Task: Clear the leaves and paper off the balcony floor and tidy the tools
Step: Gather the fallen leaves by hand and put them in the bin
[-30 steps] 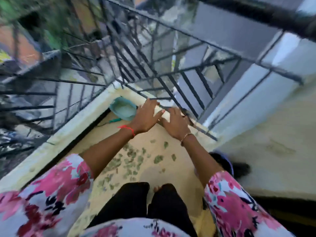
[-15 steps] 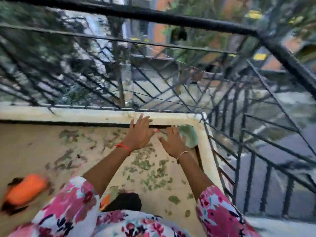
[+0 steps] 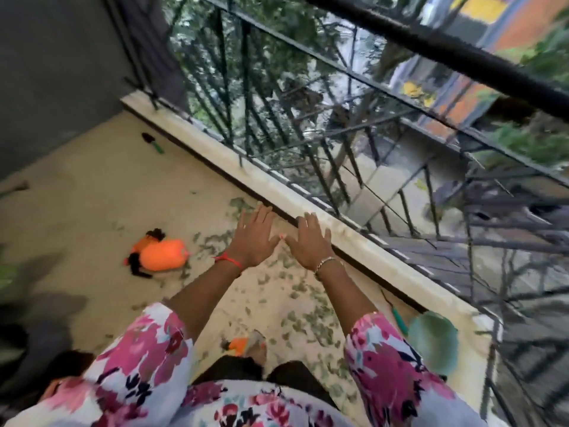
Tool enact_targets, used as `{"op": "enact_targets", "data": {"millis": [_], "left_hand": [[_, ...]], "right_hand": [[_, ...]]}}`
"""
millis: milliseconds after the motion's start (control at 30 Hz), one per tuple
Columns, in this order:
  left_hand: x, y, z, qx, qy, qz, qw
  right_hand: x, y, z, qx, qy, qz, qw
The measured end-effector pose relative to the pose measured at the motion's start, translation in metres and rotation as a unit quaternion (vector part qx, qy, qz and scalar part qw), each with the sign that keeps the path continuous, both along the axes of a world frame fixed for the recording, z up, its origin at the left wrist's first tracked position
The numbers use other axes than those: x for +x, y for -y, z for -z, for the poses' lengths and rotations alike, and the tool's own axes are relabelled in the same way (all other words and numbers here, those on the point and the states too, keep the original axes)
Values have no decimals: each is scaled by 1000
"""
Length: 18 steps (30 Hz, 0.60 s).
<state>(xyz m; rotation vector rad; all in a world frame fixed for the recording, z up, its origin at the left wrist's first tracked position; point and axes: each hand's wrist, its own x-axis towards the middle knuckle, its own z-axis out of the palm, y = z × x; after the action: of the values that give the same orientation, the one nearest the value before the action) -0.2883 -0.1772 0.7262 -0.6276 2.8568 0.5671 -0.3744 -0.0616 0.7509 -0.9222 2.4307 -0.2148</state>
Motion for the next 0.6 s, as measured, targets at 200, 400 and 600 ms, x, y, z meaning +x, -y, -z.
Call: {"op": "enact_targets", "data": {"millis": [200, 400, 600], "left_hand": [[23, 90, 3, -9, 24, -110, 994], [25, 173, 13, -7, 29, -189, 982], [11, 270, 15, -1, 41, -283, 958]], "right_hand": [[-2, 114, -1, 1, -16, -127, 992], [-19, 217, 13, -7, -15, -227, 974], [-47, 343, 24, 6, -1, -307, 952]]}}
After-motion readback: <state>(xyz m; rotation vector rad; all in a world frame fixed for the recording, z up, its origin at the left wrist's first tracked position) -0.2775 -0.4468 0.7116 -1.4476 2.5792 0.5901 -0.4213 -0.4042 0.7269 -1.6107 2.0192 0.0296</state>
